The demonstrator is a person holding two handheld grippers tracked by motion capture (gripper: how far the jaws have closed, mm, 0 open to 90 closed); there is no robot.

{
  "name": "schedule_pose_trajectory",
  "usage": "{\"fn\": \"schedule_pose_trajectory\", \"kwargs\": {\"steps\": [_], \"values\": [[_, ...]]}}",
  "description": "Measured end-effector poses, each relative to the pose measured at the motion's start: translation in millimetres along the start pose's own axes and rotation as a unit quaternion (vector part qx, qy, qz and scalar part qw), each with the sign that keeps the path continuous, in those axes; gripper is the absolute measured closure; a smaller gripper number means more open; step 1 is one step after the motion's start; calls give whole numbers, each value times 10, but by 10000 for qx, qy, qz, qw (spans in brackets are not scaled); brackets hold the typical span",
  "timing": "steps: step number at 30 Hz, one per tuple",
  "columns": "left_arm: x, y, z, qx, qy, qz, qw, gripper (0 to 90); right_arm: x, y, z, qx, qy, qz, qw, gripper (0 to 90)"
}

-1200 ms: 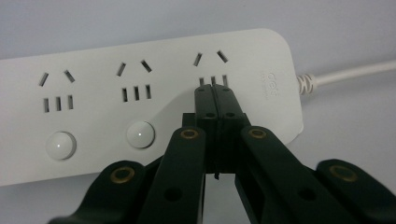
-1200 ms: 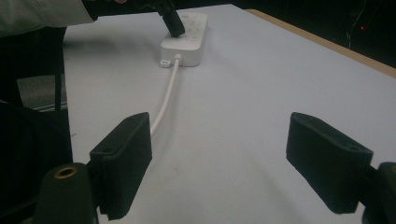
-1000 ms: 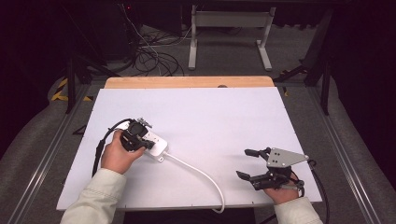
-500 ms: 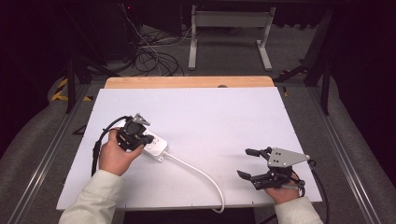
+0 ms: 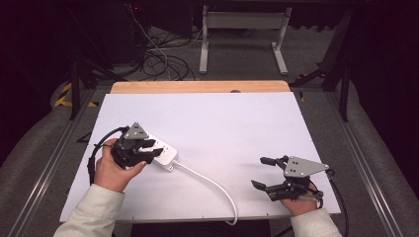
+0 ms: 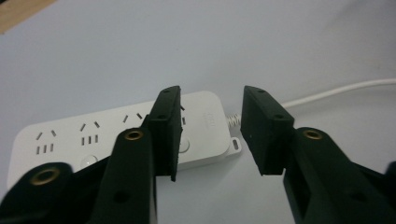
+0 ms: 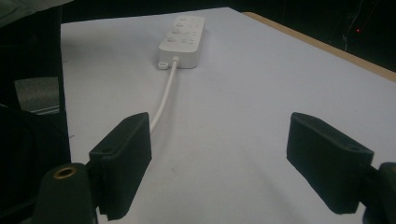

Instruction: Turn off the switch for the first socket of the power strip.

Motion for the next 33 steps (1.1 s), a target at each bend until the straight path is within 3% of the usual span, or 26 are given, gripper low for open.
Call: {"fn": "schedule_pose_trajectory", "kwargs": {"steps": [4,5,9,12,14,17,18,22,23,25,29,33], "values": [[23,-81,29,102,6,233,9997,454,-5,-4,0,5,-8,11,10000,226],[40,-134,35,173,29,410,9990,439,-5,-4,0,2,-7,12,10000,226],[76,-205,23,187,71,657,9976,369,-7,-6,0,8,-5,13,10000,226],[153,-304,5,416,37,1022,9939,327,-6,-3,0,-1,-1,19,10000,226],[176,-330,1,489,10,1111,9926,315,-7,-4,0,-1,2,27,10000,226],[238,-399,-15,694,-37,1416,9875,313,-7,-1,-2,-2,3,22,10000,225],[279,-436,-25,769,-62,1576,9845,313,-8,-2,-2,3,1,16,10000,225],[349,-458,-42,743,0,1753,9817,311,-11,-4,-4,5,6,27,10000,225],[409,-447,-54,686,55,1888,9796,299,-11,-4,-3,2,7,27,10000,225],[442,-442,-67,659,113,1949,9785,298,-10,-5,-1,7,3,23,10000,224],[594,-406,-111,666,178,2207,9729,286,-10,-5,-2,5,2,24,10000,223],[698,-380,-149,653,245,2204,9729,266,-12,-7,-3,8,-3,31,10000,223]]}}
Point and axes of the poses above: each handheld gripper's, and its own axes: y roughly forward along the jaws, x roughly out of its underside, z roughly to its right, the point moved 5 cm from there along y, roughly forward along the jaws, and after that the axes turned 14 degrees about -y, right-handed, at the moved point
